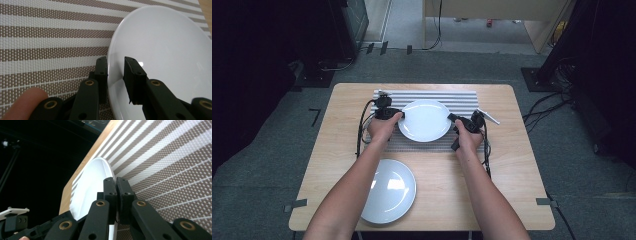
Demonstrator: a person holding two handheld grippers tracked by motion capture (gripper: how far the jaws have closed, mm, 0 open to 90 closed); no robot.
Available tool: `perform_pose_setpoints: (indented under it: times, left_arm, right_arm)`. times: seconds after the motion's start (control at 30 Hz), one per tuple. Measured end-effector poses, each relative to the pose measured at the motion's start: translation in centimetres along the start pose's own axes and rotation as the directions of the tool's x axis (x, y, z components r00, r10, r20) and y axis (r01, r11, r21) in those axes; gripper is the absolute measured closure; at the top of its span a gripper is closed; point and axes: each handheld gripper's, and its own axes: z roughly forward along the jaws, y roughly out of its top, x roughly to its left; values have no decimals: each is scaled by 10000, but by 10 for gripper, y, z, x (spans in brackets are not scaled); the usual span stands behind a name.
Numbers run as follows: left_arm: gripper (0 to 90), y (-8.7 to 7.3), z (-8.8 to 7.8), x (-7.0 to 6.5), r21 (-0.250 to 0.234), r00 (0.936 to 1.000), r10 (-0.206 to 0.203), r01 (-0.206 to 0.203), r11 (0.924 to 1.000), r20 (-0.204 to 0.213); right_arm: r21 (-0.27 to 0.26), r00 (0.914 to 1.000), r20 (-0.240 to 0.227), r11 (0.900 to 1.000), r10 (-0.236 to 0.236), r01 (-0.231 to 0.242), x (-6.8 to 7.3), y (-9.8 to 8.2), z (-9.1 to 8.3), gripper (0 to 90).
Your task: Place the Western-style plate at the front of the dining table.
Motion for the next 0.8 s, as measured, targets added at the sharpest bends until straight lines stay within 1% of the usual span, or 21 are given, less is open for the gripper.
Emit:
perform_pose_setpoints:
  times: [0.17,0.33,0.4,0.43,0.5,0.53,0.6,0.63,0.77,0.8]
  left_arm:
    - [747,6,3,-1,-78,9996,85,-88,9999,-272]
    - [751,9,5,-2,-180,9994,85,-91,9998,-349]
    - [744,11,8,-3,-104,9981,389,-395,9992,-482]
    - [740,12,10,-3,-62,9975,469,-473,9989,-520]
    - [734,13,12,-2,-31,9974,470,-473,9989,-553]
    - [735,14,14,0,-48,9981,350,-353,9994,-513]
    - [740,15,15,1,-106,9986,244,-249,9996,-467]
    - [742,15,16,2,-118,9986,268,-274,9996,-466]
    - [740,16,20,2,-184,9982,166,-177,9997,-582]
    - [740,16,21,3,-236,9980,65,-80,9997,-624]
  right_arm:
    - [-165,9998,187,9998,61,-57,-3,-3,6,875]
    - [-386,9990,419,9991,-136,152,-2,-6,8,873]
    - [-411,9987,483,9990,-181,201,-2,-7,9,873]
    - [-424,9985,501,9989,-196,217,-2,-7,9,873]
    - [-383,9980,562,9988,-292,314,-1,-8,10,874]
    - [-382,9978,581,9987,-325,348,-1,-8,10,873]
    - [-377,9976,610,9987,-325,348,-1,-9,10,873]
    - [-388,9976,624,9988,-289,313,-1,-9,11,874]
    - [-531,9964,792,9980,-313,356,-1,-11,13,871]
    - [-512,9961,812,9979,-350,392,-1,-11,13,872]
